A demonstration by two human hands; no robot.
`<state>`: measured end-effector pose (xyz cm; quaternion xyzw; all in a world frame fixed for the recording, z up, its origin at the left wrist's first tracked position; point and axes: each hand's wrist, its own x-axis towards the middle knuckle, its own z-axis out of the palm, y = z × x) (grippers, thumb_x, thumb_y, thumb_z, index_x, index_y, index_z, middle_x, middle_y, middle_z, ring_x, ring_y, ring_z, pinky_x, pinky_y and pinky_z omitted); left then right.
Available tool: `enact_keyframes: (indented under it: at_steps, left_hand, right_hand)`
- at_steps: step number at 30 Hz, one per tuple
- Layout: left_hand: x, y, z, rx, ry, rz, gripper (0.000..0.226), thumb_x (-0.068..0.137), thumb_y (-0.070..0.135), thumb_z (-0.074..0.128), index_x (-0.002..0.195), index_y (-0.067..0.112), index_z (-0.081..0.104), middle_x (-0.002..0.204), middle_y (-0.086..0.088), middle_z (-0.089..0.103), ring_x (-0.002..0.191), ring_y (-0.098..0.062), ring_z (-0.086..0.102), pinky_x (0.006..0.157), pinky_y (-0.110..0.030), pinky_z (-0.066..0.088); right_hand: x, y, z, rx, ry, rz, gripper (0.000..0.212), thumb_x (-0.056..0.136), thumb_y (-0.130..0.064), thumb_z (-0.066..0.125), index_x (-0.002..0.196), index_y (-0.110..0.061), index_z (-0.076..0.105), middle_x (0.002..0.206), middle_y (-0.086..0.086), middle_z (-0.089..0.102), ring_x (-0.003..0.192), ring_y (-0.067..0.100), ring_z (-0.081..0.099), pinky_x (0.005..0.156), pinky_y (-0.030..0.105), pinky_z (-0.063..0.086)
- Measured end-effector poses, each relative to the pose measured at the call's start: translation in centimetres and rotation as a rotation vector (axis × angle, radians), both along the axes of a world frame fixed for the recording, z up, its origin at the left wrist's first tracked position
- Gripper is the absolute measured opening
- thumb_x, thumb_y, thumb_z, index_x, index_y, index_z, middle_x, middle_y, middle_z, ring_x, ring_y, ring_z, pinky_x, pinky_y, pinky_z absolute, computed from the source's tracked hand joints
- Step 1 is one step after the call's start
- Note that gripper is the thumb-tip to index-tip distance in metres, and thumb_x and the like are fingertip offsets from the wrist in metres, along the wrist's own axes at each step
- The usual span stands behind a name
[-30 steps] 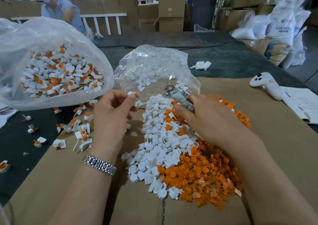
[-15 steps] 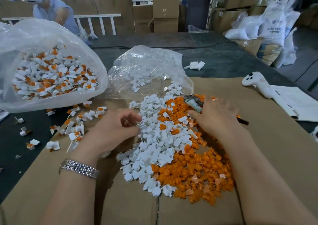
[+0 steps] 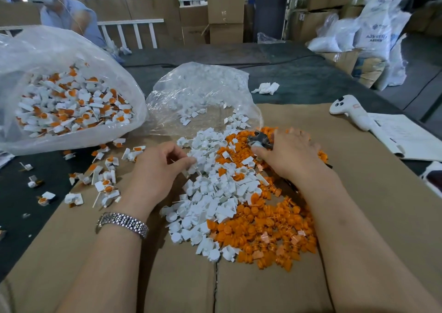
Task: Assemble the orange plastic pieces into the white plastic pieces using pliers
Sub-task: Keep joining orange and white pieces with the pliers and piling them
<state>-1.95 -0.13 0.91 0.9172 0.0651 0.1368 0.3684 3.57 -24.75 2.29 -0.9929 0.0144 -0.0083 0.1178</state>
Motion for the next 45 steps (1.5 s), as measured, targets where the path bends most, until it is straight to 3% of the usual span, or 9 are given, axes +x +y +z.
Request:
enact_keyframes:
  at_steps: [6,9,13,22,26,30,35,40,45]
  left_hand:
    - [0.2,-0.4,0.0,-0.003,-0.031,0.068,0.023,0.092,0.043,0.071,0.080,0.026,0.063,0.071,0.007,0.065,0.058,-0.005,0.053,0.050,-0.022,0.034]
    - [0.2,-0.6,-0.1,-0.041,-0.083,0.083,0.021,0.097,0.039,0.068,0.084,0.023,0.062,0.063,0.005,0.070,0.055,-0.002,0.061,0.052,-0.021,0.037]
    - [0.0,-1.1,-0.1,-0.189,-0.140,0.020,0.020,0.100,0.029,0.067,0.088,0.015,0.060,0.065,0.011,0.074,0.049,-0.003,0.067,0.045,-0.010,0.044]
    - [0.5,-0.8,-0.2,-0.743,-0.056,-0.006,0.010,0.098,0.012,0.069,0.108,0.012,0.069,0.078,-0.012,0.077,0.065,-0.023,0.073,0.057,-0.024,0.057]
    - [0.6,-0.8,0.3,-0.915,-0.015,-0.031,0.016,0.094,0.012,0.074,0.109,0.005,0.074,0.083,-0.015,0.078,0.070,-0.021,0.076,0.060,-0.018,0.057]
    - [0.6,-1.3,1.1,-0.982,0.029,-0.135,0.022,0.084,0.006,0.081,0.105,0.006,0.078,0.093,-0.011,0.078,0.078,-0.019,0.075,0.066,-0.020,0.058]
    - [1.0,-2.0,1.5,-0.830,0.050,-0.224,0.020,0.086,0.005,0.079,0.100,0.020,0.081,0.096,-0.006,0.079,0.086,-0.018,0.071,0.079,-0.028,0.056]
    - [1.3,-3.3,2.0,-0.991,0.066,-0.310,0.036,0.089,-0.001,0.072,0.123,0.005,0.063,0.109,-0.016,0.077,0.088,-0.026,0.077,0.064,-0.023,0.059]
    - [1.5,-3.8,1.5,-1.138,0.082,-0.364,0.033,0.086,-0.008,0.071,0.118,-0.005,0.065,0.111,-0.020,0.076,0.104,-0.037,0.075,0.078,-0.026,0.063]
  right_hand:
    - [-0.4,-0.2,1.5,0.103,-0.060,0.112,0.033,0.094,-0.048,0.064,0.115,-0.023,0.061,0.121,0.005,0.057,0.115,0.027,0.052,0.098,0.050,0.045]
    - [-0.6,-1.0,2.3,0.148,0.025,0.228,0.005,0.092,-0.021,0.071,0.097,-0.019,0.072,0.107,0.000,0.067,0.090,0.013,0.058,0.070,0.025,0.049]
    - [-1.6,-1.7,3.4,0.150,0.172,0.302,0.018,0.089,-0.007,0.071,0.096,-0.022,0.077,0.101,-0.008,0.069,0.083,0.002,0.057,0.062,0.016,0.042]
    - [-3.2,-0.3,2.0,-0.127,0.036,0.365,0.022,0.092,-0.009,0.069,0.111,-0.018,0.075,0.117,0.005,0.062,0.107,0.025,0.060,0.089,0.040,0.055]
    - [-3.1,-0.3,1.8,-0.134,-0.016,0.357,0.012,0.091,-0.017,0.072,0.102,-0.013,0.076,0.108,0.006,0.067,0.098,0.023,0.063,0.081,0.037,0.056]
    - [-2.5,-0.6,2.6,0.010,-0.088,0.370,0.015,0.095,-0.023,0.067,0.108,-0.020,0.074,0.114,0.001,0.067,0.101,0.018,0.060,0.076,0.028,0.043]
    - [-1.8,0.1,3.9,0.344,-0.141,0.356,0.016,0.094,-0.020,0.068,0.110,-0.022,0.071,0.109,-0.003,0.069,0.097,0.011,0.063,0.086,0.025,0.052]
    - [-1.0,0.3,3.2,0.402,-0.040,0.316,0.025,0.089,-0.016,0.072,0.112,-0.020,0.064,0.099,-0.001,0.069,0.087,0.012,0.066,0.084,0.034,0.058]
    - [-0.9,0.3,2.3,0.604,-0.205,0.302,0.003,0.091,-0.027,0.073,0.092,-0.025,0.072,0.089,-0.010,0.070,0.080,0.001,0.064,0.069,0.013,0.051]
